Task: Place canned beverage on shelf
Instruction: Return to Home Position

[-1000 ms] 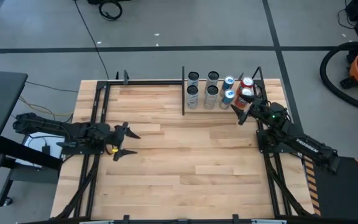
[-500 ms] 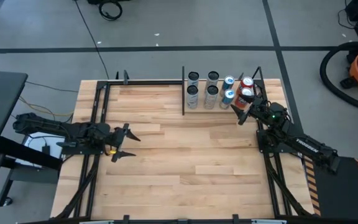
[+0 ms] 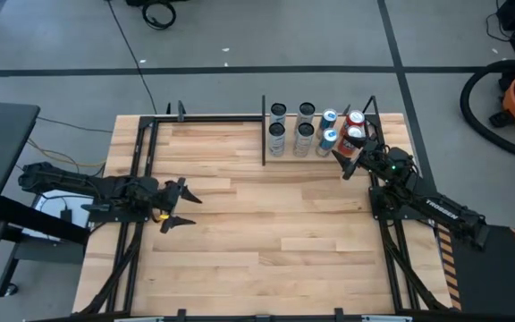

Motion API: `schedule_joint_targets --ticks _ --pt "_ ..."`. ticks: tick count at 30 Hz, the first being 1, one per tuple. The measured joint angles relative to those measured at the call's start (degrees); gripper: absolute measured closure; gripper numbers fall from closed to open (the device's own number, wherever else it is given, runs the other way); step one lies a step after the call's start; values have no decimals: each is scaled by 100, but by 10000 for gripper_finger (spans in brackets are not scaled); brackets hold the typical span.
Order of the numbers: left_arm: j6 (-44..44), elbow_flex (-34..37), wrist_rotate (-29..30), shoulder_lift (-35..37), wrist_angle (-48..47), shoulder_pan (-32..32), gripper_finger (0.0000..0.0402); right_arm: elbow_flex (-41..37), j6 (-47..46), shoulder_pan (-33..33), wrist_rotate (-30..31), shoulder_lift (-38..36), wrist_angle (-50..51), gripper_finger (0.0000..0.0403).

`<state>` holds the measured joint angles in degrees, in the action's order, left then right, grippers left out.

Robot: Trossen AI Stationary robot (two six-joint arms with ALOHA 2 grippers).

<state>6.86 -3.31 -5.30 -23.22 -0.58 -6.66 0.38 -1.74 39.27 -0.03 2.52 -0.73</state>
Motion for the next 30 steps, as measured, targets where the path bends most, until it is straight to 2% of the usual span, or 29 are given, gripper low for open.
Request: schedule_joint_targets --ticks 20,26,30 --pt "0 0 4 9 -18 0 49 0 -1 -124 0 -104 -152 44" --pt "-5 0 9 11 -13 0 49 0 -2 -403 20 -238 -1002 44" --pt "-5 0 8 11 -11 4 49 0 -2 -620 21 -238 -969 44"
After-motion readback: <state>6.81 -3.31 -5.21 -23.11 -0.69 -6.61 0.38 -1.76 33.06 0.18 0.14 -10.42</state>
